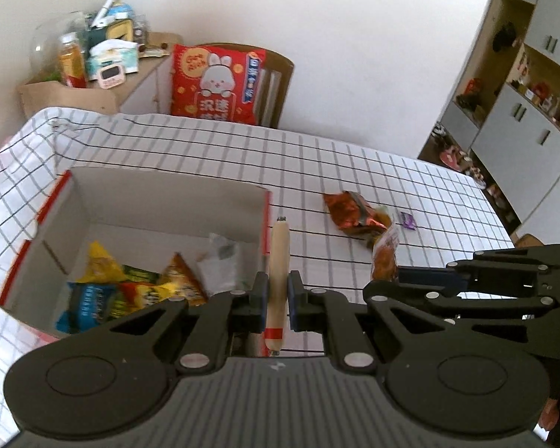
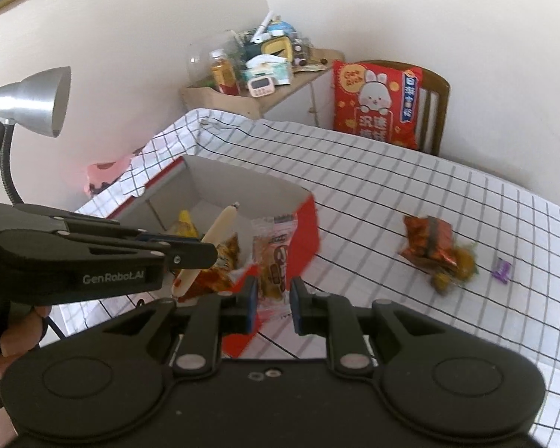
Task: Organize snacks
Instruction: 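Carry the stick and clear-wrapped snack over the box and lower them inside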
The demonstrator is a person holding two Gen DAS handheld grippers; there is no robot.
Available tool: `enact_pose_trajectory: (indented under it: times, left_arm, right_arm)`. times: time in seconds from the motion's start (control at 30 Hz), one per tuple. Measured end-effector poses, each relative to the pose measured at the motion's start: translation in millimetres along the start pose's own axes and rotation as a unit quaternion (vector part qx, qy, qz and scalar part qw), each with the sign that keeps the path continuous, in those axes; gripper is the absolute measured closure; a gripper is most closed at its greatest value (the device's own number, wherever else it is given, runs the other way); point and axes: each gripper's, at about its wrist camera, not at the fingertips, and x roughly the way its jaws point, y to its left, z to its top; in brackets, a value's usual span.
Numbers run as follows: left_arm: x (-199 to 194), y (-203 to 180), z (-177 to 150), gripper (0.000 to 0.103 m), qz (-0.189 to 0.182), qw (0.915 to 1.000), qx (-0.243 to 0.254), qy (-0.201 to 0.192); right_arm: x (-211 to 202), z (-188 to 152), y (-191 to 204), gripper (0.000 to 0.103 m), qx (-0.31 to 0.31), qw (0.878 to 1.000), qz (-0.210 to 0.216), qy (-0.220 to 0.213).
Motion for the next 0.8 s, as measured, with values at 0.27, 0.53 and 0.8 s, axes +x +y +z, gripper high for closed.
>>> enact_pose_trajectory:
  times: [0.27,0.53,0.8]
  left_arm:
    - [-9.7,46.8,0.5,0.093,0.023,0.9995,-0.021,-0.01]
    - [-4.9,93.4,2.5,0.093,0.056,0.9978,-0.036,-0.008]
    - [17.3,137.8,4.3,0.093,0.084,0.9949,-0.054,0.014]
  right_arm:
    - [27.2,14.8,39.3,0.087,-0.01,1.0,0.01,0.01]
    - [60.6,24.0,65.5,0.086,-0.021,0.999,0.004,0.028]
    - [103.5,24.3,75.7,0.086,-0.033,0.997,-0.018,0.065]
